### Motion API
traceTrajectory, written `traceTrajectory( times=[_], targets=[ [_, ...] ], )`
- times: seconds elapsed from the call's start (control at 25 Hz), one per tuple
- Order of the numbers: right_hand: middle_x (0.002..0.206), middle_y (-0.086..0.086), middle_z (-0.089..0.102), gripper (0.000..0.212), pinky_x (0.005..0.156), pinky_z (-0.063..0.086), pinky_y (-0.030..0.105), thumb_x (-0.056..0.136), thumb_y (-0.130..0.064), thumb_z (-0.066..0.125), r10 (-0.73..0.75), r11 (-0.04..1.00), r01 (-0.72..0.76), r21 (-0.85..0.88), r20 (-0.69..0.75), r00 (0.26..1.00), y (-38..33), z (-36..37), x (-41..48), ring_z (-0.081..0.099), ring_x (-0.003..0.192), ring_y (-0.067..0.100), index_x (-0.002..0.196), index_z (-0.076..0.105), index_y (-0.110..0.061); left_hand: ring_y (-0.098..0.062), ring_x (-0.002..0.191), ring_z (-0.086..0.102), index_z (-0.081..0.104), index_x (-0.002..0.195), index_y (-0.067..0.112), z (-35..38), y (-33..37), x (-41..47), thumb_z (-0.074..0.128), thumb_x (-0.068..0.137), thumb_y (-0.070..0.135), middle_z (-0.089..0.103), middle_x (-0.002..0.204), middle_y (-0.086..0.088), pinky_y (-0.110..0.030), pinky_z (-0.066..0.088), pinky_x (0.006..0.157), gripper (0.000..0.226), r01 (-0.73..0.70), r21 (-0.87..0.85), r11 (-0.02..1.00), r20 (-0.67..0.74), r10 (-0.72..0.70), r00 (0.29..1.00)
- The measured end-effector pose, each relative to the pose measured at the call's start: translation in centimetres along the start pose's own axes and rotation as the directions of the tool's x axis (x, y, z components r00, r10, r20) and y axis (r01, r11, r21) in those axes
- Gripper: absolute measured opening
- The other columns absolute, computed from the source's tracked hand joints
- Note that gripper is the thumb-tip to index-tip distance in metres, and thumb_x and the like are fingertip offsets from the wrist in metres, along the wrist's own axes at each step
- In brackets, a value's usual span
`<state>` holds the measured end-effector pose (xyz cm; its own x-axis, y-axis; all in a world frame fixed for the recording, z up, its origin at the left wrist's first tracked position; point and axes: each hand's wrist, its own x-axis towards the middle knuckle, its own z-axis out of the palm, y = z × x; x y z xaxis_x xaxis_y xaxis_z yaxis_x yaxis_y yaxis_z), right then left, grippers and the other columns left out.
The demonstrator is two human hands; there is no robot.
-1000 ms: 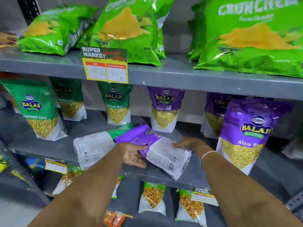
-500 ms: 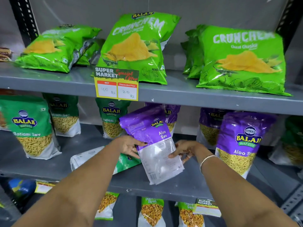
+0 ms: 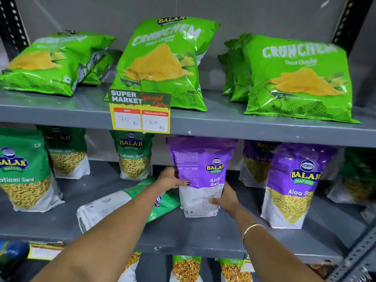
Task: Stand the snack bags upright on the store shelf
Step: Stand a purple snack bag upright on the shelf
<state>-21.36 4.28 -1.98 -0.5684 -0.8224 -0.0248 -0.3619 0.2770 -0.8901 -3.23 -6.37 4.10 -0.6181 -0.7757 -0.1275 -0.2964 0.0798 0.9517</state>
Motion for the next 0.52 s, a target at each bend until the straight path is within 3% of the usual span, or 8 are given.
traceTrajectory(
  times=[0.08,0.2,0.32,0.4,0.44,0.52],
  targets=[
    [0.112,0.014,0.065,0.071,0.092,0.052,0.043,0.053,0.009,0.079,0.012,0.997,-0.012,0.073,0.000,1.000,0.6,-0.2,0.0,0.060,0.101,0.025,0.118,0.054,-0.002,-0.017,0.076,0.052,0.061,0.078,0.019,0.1,-0.4,0.1,0.069,0.068,-0.010,0.063,0.072,0.000,-0.024,0.039,0.065,0.031,0.042,0.036,0.998,0.086,-0.045,0.995],
    [0.113,0.020,0.064,0.080,0.089,0.051,0.043,0.042,0.000,0.082,0.019,0.984,-0.034,0.177,0.086,0.996,1.2,-0.6,0.4,0.061,0.102,0.030,0.116,0.052,0.002,-0.018,0.088,0.051,0.056,0.105,0.014,0.2,-1.0,0.2,0.053,0.079,-0.011,0.059,0.091,-0.007,-0.030,0.042,0.079,0.037,0.137,0.105,0.985,0.143,-0.152,0.978],
    [0.108,0.016,0.055,0.070,0.090,0.049,0.040,0.054,-0.001,0.086,0.112,0.967,-0.119,0.226,0.043,0.993,1.5,-1.0,0.9,0.054,0.099,0.028,0.109,0.043,-0.002,-0.014,0.082,0.055,0.050,0.111,0.013,0.5,-1.2,0.3,0.042,0.087,-0.010,0.057,0.086,-0.002,-0.036,0.043,0.093,0.035,0.156,0.080,0.984,0.111,-0.165,0.980],
    [0.105,0.010,0.048,0.062,0.084,0.049,0.038,0.062,-0.009,0.084,0.166,0.976,-0.151,0.154,-0.090,0.982,1.7,-1.1,1.2,0.050,0.096,0.024,0.105,0.039,-0.006,-0.009,0.073,0.059,0.048,0.110,0.015,0.3,-1.5,0.3,0.044,0.088,-0.009,0.059,0.082,0.001,-0.034,0.048,0.089,0.033,0.159,0.070,0.985,0.160,-0.168,0.973],
    [0.099,0.008,0.047,0.054,0.072,0.050,0.034,0.066,-0.011,0.081,0.195,0.973,-0.178,0.144,-0.113,0.974,1.6,-1.1,1.1,0.050,0.088,0.021,0.099,0.038,-0.008,-0.007,0.070,0.064,0.048,0.112,0.017,0.0,-1.6,0.2,0.047,0.088,-0.008,0.064,0.081,0.002,-0.028,0.051,0.082,0.035,0.167,0.078,0.983,0.226,-0.180,0.957],
    [0.080,0.007,0.051,0.037,0.048,0.049,0.024,0.077,-0.012,0.072,0.256,0.944,-0.248,0.217,-0.006,0.967,1.2,-1.0,0.8,0.057,0.057,0.015,0.091,0.037,-0.013,-0.003,0.065,0.071,0.054,0.107,0.023,-0.4,-1.7,0.1,0.048,0.087,-0.009,0.074,0.073,0.007,-0.019,0.052,0.070,0.038,0.202,0.098,0.974,0.370,-0.224,0.902]
  ],
)
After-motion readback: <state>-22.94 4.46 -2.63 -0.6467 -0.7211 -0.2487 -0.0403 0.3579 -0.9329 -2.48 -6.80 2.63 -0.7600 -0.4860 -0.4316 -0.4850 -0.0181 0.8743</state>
